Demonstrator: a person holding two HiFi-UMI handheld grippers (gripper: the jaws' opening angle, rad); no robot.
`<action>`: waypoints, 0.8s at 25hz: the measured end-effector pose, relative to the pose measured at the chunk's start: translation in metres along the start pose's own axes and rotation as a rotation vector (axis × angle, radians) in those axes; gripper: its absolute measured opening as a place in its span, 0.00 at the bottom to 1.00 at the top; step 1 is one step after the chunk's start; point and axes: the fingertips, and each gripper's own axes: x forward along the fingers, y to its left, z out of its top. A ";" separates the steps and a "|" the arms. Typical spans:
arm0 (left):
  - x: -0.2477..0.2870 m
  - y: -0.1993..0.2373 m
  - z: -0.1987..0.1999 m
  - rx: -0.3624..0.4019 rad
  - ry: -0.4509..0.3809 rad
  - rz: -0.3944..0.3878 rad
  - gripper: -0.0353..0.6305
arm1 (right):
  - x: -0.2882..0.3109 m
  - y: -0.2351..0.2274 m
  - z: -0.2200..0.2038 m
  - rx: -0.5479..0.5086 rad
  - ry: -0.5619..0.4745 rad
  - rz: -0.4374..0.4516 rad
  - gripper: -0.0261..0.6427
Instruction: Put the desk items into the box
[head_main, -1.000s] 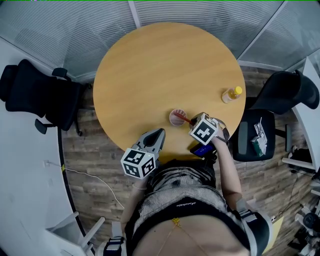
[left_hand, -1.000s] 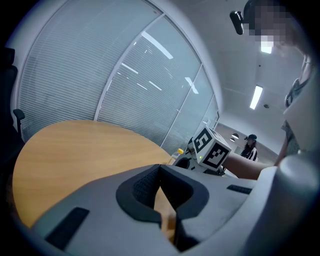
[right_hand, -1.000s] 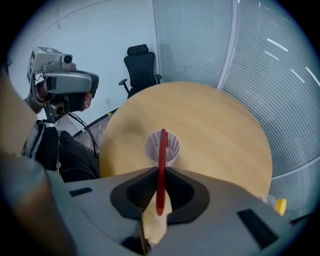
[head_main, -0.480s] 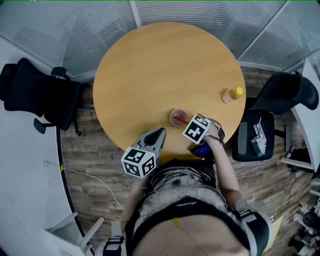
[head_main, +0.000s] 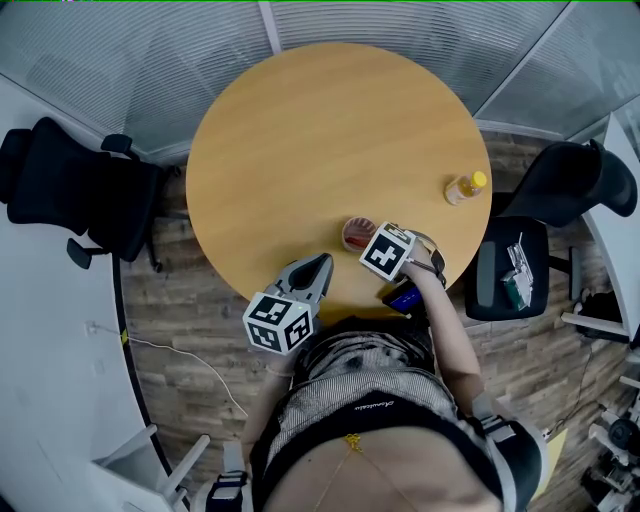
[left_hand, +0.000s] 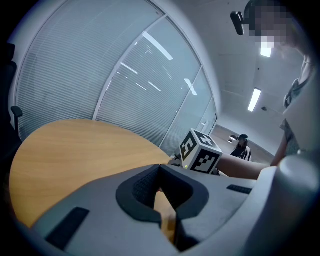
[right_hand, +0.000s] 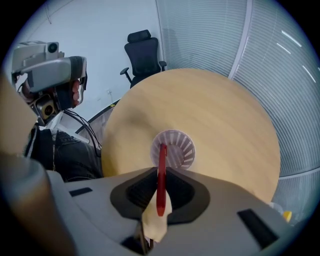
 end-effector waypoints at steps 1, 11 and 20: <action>0.000 0.000 0.000 0.000 0.000 -0.001 0.08 | 0.000 0.001 0.002 0.002 -0.006 0.006 0.13; 0.000 0.002 -0.002 -0.006 0.004 -0.002 0.08 | 0.010 -0.003 0.010 0.019 -0.041 -0.003 0.13; 0.000 0.001 -0.003 -0.011 0.006 0.002 0.08 | 0.019 -0.008 0.017 0.056 -0.091 -0.025 0.13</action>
